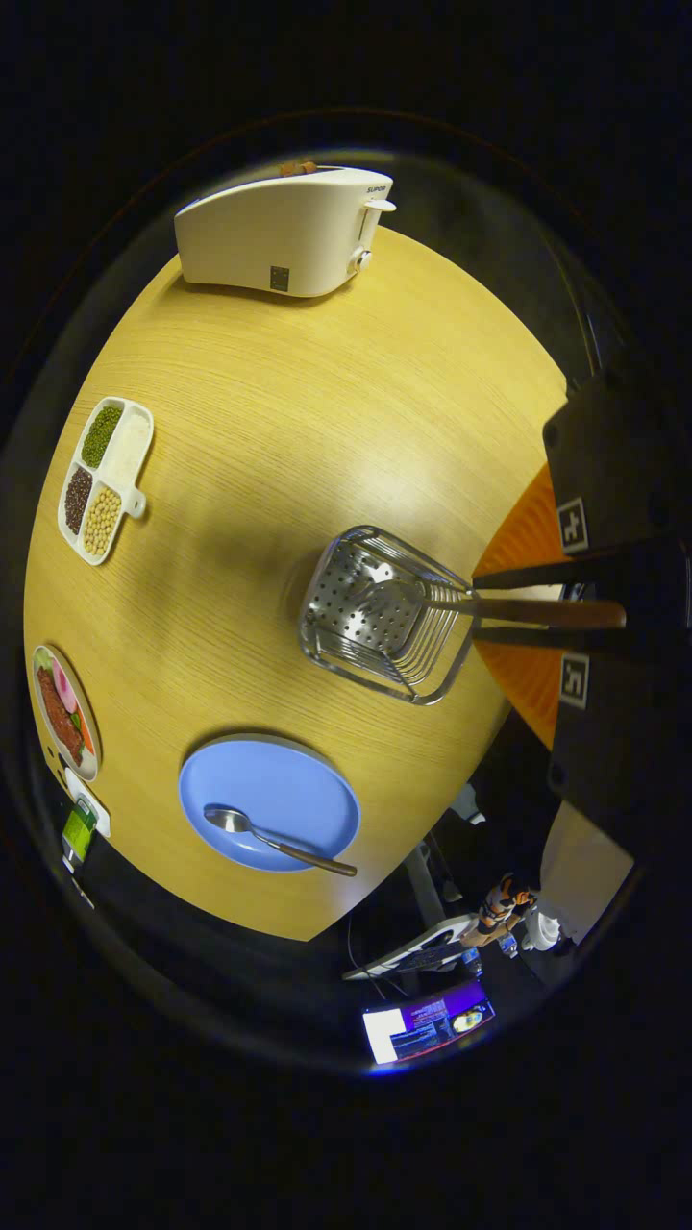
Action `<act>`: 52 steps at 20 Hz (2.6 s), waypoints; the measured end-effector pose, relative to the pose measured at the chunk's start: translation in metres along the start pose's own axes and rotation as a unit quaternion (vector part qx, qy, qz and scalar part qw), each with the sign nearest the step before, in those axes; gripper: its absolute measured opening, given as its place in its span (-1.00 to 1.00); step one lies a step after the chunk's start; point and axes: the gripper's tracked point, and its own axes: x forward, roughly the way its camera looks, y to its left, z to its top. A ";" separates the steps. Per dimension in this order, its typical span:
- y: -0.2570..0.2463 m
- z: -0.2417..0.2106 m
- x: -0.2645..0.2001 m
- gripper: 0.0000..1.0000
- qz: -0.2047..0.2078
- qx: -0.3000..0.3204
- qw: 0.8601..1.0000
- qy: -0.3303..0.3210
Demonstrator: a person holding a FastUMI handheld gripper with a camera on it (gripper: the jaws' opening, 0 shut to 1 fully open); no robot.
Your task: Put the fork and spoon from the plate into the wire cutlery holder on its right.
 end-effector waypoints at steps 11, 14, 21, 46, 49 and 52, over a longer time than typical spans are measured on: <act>0.049 0.012 -0.045 0.99 0.027 0.001 0.990 -0.135; 0.068 0.012 -0.050 0.99 0.025 -0.001 0.986 -0.168; 0.134 0.028 -0.060 0.99 0.045 0.010 0.970 -0.237; 0.252 0.119 0.127 0.99 0.026 0.107 0.978 -0.179; 0.260 0.118 0.137 0.95 0.034 0.120 0.979 -0.163; 0.265 0.116 0.145 0.69 0.034 0.120 0.981 -0.148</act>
